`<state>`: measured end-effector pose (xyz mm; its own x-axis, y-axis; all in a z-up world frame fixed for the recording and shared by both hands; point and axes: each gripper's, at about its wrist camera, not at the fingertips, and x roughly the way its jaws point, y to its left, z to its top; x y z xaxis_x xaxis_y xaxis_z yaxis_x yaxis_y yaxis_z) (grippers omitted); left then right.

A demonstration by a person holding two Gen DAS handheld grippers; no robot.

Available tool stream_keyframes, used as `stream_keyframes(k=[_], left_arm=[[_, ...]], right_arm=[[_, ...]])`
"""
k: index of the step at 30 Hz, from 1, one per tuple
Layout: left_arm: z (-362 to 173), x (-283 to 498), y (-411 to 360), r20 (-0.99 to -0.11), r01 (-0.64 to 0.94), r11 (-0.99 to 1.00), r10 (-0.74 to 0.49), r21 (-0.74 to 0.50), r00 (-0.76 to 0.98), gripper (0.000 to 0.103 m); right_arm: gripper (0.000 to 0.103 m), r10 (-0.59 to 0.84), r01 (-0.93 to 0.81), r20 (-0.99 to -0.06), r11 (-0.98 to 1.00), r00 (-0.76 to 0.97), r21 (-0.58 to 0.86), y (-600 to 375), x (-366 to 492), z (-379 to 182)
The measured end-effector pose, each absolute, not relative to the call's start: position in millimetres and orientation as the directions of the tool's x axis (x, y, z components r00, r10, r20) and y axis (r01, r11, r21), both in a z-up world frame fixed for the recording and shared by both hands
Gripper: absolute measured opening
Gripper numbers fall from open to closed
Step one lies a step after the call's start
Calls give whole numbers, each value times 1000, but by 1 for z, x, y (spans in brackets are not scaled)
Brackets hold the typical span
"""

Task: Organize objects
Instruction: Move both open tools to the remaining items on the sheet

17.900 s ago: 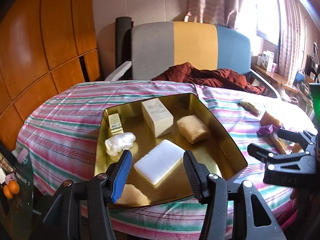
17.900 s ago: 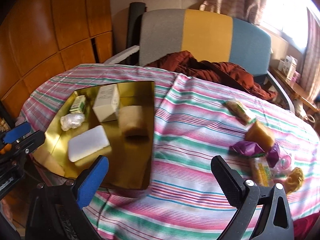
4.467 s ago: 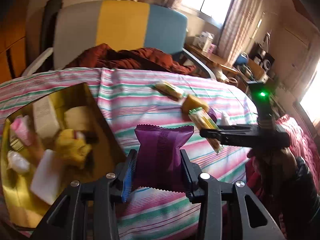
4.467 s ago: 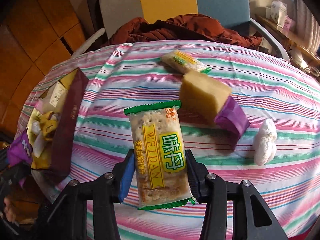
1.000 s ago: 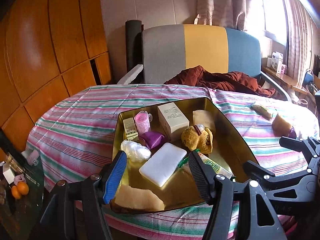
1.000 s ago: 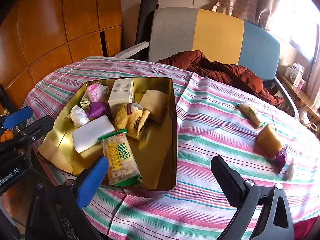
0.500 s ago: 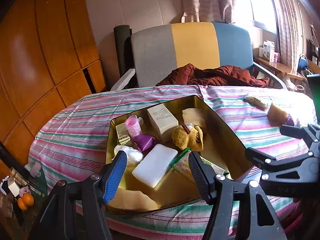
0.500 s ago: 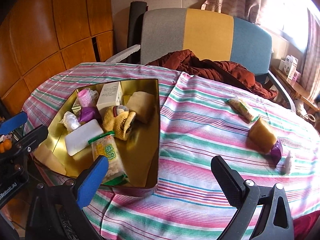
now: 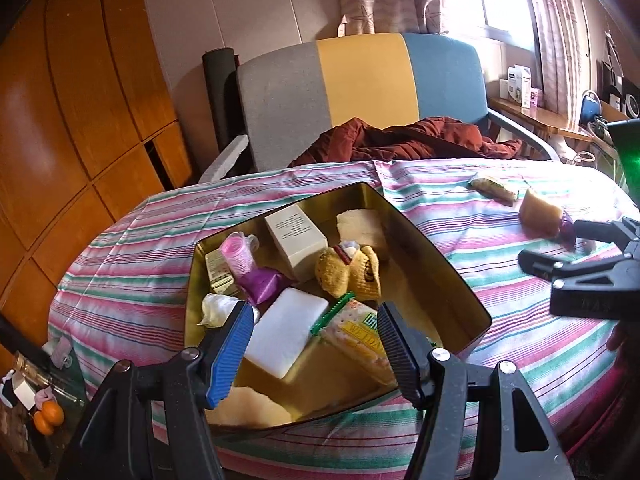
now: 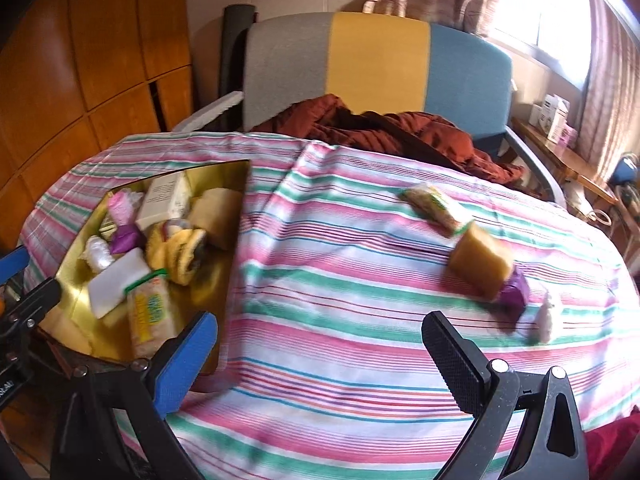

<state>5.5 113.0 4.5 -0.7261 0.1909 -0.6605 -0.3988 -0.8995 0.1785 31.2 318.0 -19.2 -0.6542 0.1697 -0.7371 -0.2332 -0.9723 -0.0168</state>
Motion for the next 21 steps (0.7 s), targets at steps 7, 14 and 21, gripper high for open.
stream_keyframes(k=[7, 14, 21], left_arm=[[9, 1, 124, -670, -467, -877, 281, 112, -688, 65], [10, -3, 146, -696, -538, -842, 366, 34, -617, 65], [12, -6, 177, -710, -583, -809, 370, 70, -599, 65]], right_arm=[[103, 248, -344, -756, -938, -606, -32, 383, 38, -15], [103, 371, -527, -743, -850, -557, -29, 484, 50, -1], [103, 427, -757, -780, -648, -457, 89, 582, 85, -32]])
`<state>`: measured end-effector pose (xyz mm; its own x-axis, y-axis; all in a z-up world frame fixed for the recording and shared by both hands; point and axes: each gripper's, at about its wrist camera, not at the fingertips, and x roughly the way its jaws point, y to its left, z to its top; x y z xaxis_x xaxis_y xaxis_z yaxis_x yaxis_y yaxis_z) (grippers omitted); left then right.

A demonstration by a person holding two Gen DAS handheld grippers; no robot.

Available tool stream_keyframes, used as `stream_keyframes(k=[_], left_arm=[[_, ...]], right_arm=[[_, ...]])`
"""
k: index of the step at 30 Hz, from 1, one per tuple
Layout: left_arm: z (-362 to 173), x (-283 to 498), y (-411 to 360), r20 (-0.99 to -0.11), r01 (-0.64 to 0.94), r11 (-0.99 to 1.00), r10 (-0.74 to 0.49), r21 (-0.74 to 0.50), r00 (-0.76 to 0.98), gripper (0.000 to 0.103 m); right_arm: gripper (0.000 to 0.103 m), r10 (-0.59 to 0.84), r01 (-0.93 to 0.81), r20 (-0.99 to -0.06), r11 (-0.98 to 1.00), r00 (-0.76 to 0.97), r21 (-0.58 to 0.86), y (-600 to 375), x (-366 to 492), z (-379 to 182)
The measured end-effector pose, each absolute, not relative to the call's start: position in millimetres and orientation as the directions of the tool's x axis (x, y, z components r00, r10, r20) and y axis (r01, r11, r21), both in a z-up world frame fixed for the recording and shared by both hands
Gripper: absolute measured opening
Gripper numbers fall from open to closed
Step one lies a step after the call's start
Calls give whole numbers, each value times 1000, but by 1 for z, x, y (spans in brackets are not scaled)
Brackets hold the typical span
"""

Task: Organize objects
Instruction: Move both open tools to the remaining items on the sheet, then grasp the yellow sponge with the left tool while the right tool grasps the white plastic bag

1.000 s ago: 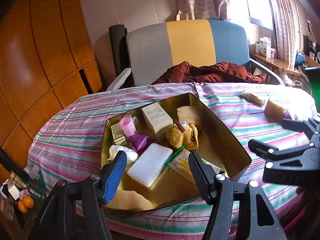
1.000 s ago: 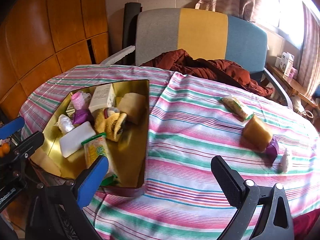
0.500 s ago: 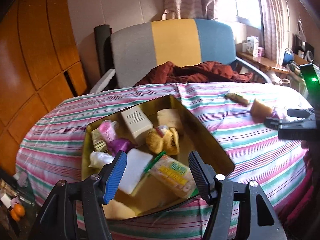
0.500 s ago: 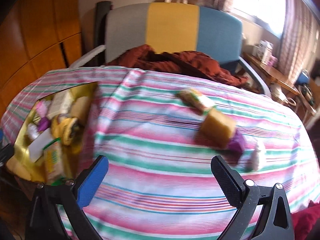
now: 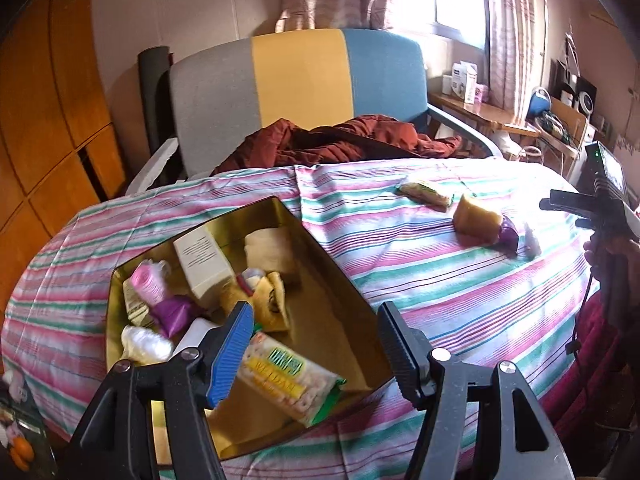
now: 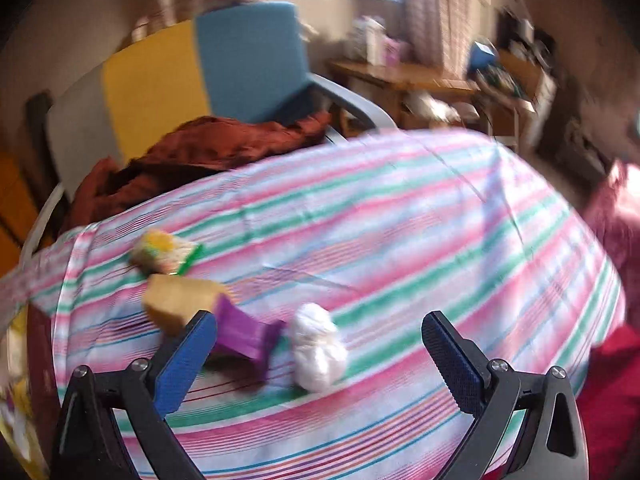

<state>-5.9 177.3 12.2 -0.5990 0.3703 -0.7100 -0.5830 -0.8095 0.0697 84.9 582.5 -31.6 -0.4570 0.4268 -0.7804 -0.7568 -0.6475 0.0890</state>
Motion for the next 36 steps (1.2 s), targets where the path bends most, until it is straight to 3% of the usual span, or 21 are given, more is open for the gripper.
stream_keyframes(k=[5, 20, 24, 30, 36], left_arm=[[11, -11, 208, -727, -617, -783, 379, 77, -572, 65], [-6, -29, 320, -780, -743, -664, 419, 87, -465, 71], [-15, -43, 347, -816, -760, -650, 438, 2, -377, 80], [-26, -69, 389, -831, -746, -642, 503, -174, -239, 83], [-37, -82, 437, -822, -741, -625, 539, -244, -185, 88]], right_arm=[[103, 323, -798, -820, -551, -472, 242, 610, 102, -44], [103, 201, -793, -835, -484, -513, 370, 621, 113, -58], [103, 177, -781, -833, -492, -524, 386, 620, 111, -59], [103, 140, -761, -832, -506, -537, 406, 618, 108, -61], [103, 111, -746, -831, -517, -544, 419, 617, 104, -62]])
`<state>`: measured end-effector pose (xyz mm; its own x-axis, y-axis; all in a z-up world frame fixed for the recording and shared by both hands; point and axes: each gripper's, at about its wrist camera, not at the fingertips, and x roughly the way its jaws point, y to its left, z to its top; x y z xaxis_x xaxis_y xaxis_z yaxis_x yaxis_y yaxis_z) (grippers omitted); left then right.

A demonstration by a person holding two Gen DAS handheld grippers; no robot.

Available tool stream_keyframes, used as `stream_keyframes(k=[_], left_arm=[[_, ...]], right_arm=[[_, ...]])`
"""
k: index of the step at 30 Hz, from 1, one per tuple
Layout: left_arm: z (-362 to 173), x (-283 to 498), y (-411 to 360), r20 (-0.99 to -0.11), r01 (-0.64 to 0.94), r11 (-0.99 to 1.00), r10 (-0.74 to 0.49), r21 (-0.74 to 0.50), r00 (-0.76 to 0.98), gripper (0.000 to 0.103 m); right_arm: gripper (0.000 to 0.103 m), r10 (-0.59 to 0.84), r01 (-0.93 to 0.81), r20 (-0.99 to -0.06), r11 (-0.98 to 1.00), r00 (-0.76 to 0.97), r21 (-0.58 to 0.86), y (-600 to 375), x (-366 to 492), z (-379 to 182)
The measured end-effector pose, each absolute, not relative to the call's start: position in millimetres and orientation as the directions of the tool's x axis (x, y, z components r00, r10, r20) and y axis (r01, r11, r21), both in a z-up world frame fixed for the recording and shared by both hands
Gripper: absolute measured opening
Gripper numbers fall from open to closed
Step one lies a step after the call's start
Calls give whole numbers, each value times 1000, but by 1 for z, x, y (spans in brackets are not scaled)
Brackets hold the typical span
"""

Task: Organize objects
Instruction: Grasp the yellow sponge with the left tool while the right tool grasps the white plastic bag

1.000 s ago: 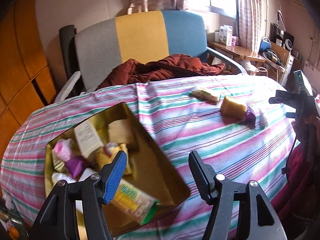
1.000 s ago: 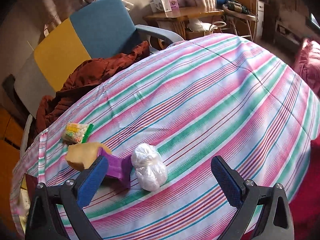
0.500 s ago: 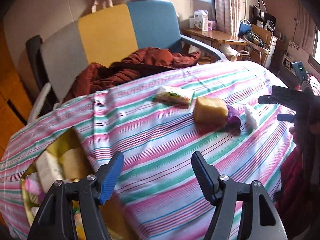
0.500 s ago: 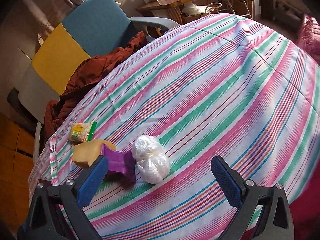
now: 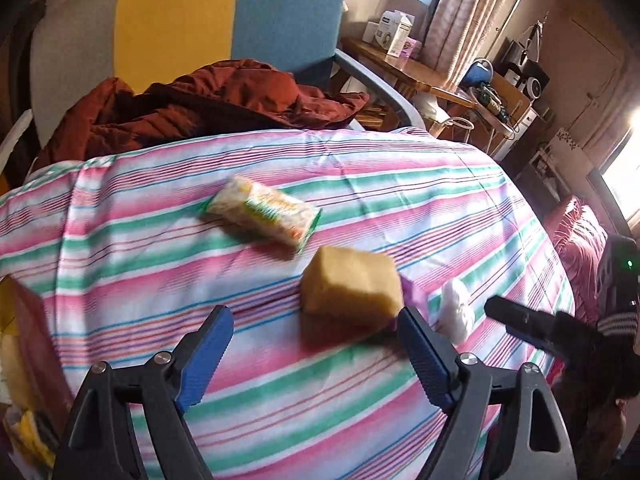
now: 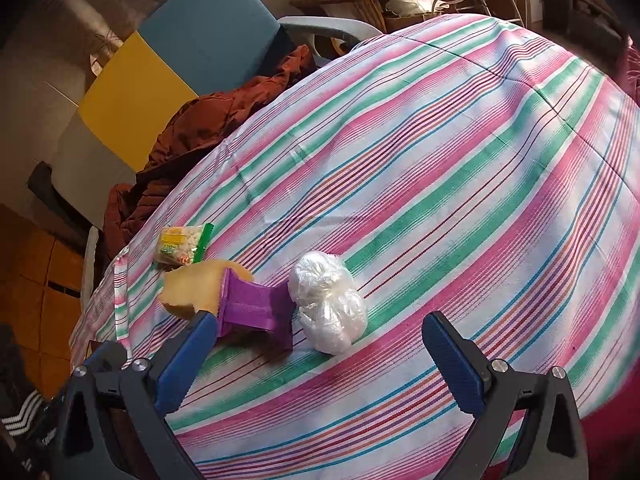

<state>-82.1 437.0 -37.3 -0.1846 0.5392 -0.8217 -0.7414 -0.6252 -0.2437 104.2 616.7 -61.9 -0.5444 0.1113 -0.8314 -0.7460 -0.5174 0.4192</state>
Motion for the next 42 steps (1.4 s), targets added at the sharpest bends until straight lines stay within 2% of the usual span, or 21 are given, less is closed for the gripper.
stream_keyframes(k=[5, 8, 10, 11, 13, 17, 22, 26, 29, 31, 33, 34, 35, 42], left_arm=[[-53, -87, 474, -832, -749, -609, 535, -261, -145, 100], [-70, -90, 492, -848, -750, -603, 519, -273, -108, 100], [-81, -92, 496, -856, -746, -602, 509, -283, -86, 92], [-87, -94, 495, -856, -737, -599, 514, -313, -54, 70], [-90, -98, 483, -834, -714, -596, 551, -368, -31, 69], [-84, -96, 458, -818, -709, -591, 574, -385, -33, 64], [-73, -87, 413, -793, -670, -599, 609, -439, -24, 64], [-61, -65, 384, -789, -688, -588, 613, -425, -37, 64], [-57, -48, 370, -808, -717, -594, 585, -365, -74, 64], [-59, -39, 365, -815, -735, -590, 572, -334, -89, 65], [-63, -29, 363, -830, -760, -587, 545, -278, -117, 65], [-67, -23, 363, -840, -775, -580, 529, -252, -123, 65], [-71, -20, 362, -845, -780, -578, 520, -240, -126, 65], [-76, -20, 360, -840, -773, -589, 523, -236, -143, 63]], right_arm=[[103, 103, -745, -825, -501, -556, 440, 619, 105, -62], [103, 103, -750, -828, -496, -552, 438, 621, 105, -64], [103, 104, -755, -833, -495, -543, 430, 622, 105, -66], [103, 106, -760, -837, -493, -536, 424, 623, 105, -67], [103, 106, -765, -842, -488, -530, 420, 625, 105, -70], [103, 114, -770, -848, -495, -518, 403, 625, 103, -71], [103, 133, -763, -853, -532, -505, 368, 621, 95, -71], [103, 135, -752, -863, -567, -487, 336, 618, 85, -74], [102, 134, -752, -883, -590, -451, 295, 615, 76, -82], [94, 152, -757, -895, -603, -420, 253, 614, 73, -86], [72, 170, -754, -903, -622, -394, 212, 612, 70, -89], [54, 175, -746, -910, -639, -376, 186, 610, 67, -91], [41, 177, -741, -917, -652, -356, 161, 608, 64, -94], [34, 204, -726, -915, -676, -349, 126, 604, 60, -94]])
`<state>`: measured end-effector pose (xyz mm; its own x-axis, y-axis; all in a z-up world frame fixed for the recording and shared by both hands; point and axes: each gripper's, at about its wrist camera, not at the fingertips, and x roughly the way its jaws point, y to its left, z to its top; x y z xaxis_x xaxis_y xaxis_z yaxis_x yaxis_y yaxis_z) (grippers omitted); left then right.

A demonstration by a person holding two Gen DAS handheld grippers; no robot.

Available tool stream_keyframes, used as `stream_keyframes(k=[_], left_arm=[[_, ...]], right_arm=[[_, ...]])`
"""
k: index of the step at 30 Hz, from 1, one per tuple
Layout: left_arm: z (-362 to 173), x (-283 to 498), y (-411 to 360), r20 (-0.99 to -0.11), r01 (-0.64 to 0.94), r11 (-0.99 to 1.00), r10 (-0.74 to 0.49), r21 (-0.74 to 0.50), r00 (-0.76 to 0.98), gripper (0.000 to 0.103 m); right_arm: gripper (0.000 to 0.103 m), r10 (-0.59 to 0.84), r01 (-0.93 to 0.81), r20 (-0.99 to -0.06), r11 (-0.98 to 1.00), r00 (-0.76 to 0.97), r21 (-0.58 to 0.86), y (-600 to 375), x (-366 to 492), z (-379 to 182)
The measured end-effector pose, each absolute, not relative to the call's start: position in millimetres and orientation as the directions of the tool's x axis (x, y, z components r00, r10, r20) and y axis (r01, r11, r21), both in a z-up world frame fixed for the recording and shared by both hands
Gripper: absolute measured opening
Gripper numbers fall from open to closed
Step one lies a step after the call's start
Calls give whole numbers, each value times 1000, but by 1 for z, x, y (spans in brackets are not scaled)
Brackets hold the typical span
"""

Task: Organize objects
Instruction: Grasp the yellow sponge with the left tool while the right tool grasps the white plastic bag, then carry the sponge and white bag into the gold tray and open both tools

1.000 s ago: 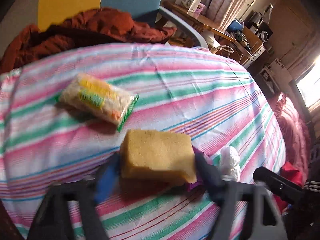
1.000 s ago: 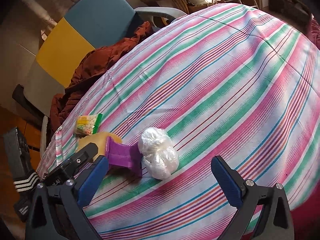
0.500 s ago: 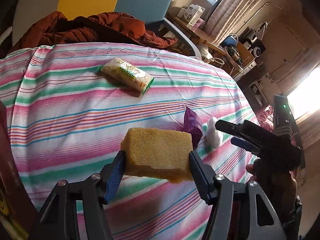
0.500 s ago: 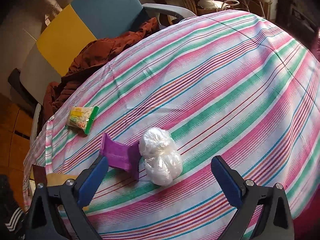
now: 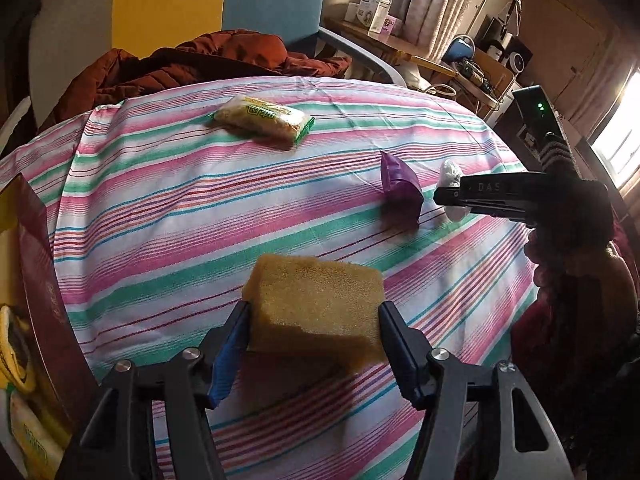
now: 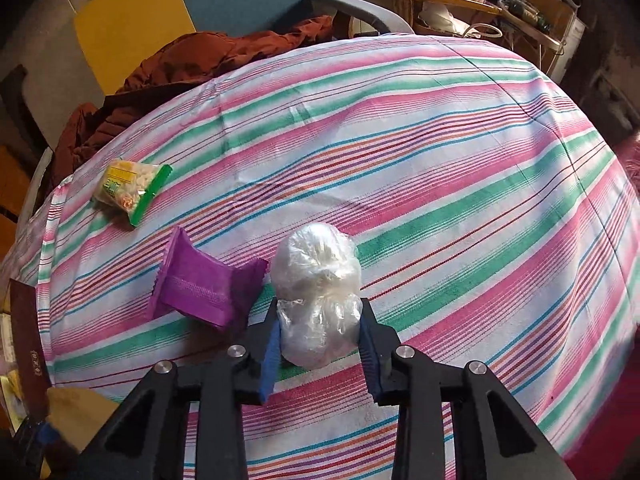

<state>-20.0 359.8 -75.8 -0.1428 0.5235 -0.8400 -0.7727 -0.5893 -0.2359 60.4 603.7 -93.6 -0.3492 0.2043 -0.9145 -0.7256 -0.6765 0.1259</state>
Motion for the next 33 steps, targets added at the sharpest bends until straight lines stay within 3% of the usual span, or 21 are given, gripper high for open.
stream_keyframes(k=[10, 20, 33], left_arm=[[-38, -7, 313, -793, -740, -631, 564, -234, -230, 63], [6, -6, 243, -727, -684, -690, 592, -236, -347, 63], [8, -39, 94, -702, -430, -852, 502, -299, -505, 63]], right_arm=[[34, 227, -688, -841, -693, -491, 214, 597, 71, -61], [34, 266, -594, -758, -781, -596, 193, 563, 66, -32], [34, 65, -349, -722, -903, -689, 252, 455, 43, -2]])
